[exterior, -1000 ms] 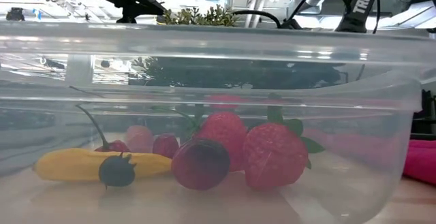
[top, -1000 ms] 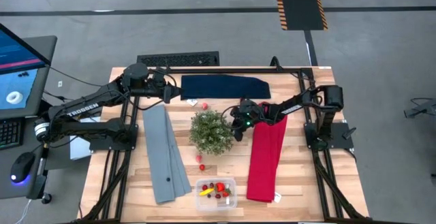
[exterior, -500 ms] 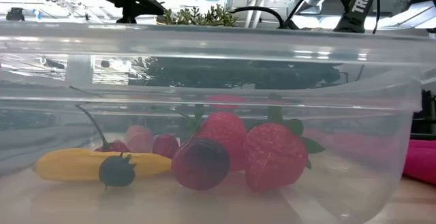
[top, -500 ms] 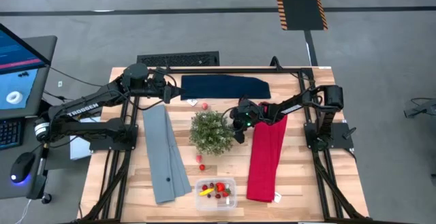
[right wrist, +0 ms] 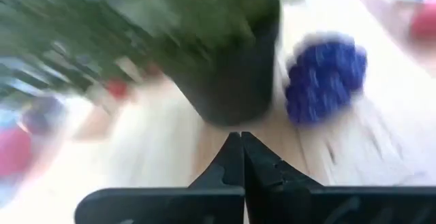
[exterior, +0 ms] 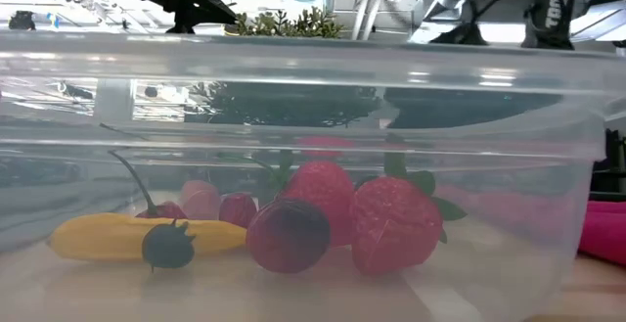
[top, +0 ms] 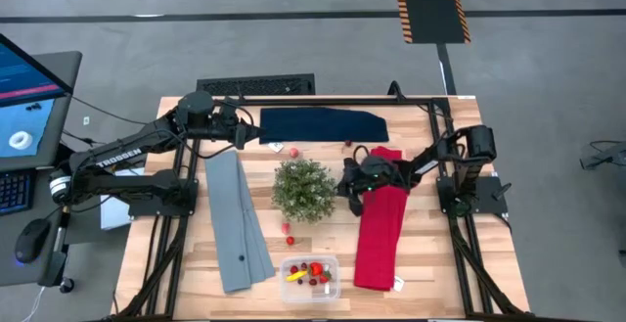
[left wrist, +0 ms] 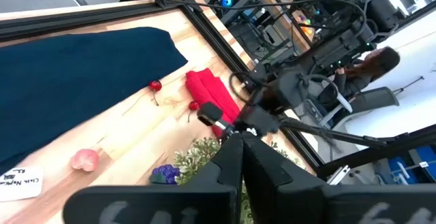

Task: Pick and placing Produce into tupperware
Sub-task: Put the grapes into the transparent container

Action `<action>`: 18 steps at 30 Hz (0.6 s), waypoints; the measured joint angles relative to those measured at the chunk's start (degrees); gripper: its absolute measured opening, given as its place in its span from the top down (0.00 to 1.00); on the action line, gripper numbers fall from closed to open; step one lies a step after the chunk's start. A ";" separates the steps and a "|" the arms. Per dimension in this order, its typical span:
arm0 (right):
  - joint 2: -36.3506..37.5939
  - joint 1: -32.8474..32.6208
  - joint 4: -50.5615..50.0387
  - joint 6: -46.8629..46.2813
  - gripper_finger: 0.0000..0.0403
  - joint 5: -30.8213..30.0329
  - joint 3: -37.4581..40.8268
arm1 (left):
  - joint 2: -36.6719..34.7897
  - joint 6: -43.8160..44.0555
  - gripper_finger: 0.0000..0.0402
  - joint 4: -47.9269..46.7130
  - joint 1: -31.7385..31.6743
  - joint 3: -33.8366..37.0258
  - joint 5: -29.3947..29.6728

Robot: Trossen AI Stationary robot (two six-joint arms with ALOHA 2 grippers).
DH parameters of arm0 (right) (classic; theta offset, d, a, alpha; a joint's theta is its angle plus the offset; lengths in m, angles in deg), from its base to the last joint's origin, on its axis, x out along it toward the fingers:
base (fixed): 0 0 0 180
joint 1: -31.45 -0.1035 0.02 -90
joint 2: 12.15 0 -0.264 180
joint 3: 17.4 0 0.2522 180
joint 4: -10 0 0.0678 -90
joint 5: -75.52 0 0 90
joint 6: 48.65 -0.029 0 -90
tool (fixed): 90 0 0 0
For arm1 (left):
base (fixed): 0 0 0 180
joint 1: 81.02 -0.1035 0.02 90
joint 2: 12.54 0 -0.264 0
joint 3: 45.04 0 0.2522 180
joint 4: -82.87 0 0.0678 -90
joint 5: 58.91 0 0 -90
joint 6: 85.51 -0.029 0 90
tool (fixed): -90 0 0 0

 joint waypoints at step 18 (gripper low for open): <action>-7.51 -3.21 6.91 3.21 0.98 -1.31 -2.29 | 0.02 -0.19 1.00 0.69 0.00 -0.02 0.46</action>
